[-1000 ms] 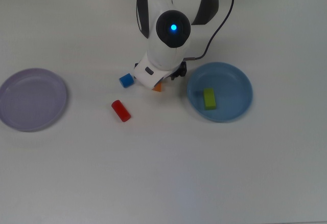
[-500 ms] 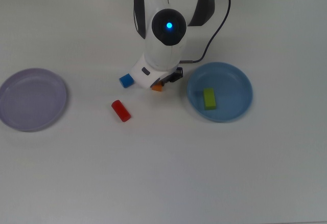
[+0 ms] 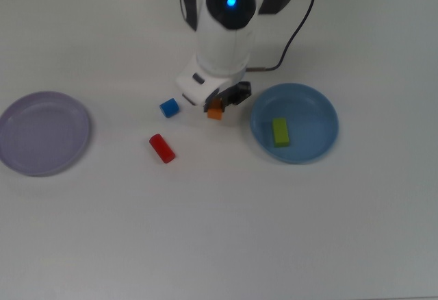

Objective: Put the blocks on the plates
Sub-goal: 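Carry the orange block onto the light blue plate and release, then move the gripper to the red block and grasp it, then carry the red block to the lavender plate and release it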

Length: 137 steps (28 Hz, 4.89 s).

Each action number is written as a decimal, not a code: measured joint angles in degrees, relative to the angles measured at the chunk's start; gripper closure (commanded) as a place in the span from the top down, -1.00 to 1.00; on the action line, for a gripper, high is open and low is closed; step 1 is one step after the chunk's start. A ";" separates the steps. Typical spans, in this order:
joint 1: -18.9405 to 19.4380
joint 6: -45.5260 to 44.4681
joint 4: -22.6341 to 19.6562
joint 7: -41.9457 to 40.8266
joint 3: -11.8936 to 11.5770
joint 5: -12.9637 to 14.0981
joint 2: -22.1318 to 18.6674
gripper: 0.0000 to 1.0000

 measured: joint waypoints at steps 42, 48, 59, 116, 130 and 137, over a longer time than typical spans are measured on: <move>12.85 11.35 5.29 3.01 3.15 -1.39 7.52 1.00; 12.30 11.34 8.35 3.04 1.17 -1.40 6.80 1.00; 4.95 10.51 8.74 0.05 -6.15 -1.40 4.96 1.00; -16.99 7.30 7.26 -29.50 -8.39 7.87 5.03 -1.00; -18.72 7.30 7.22 -27.99 -14.01 7.91 6.36 -1.00; -19.25 7.30 7.03 -27.87 -14.45 7.91 7.63 -0.94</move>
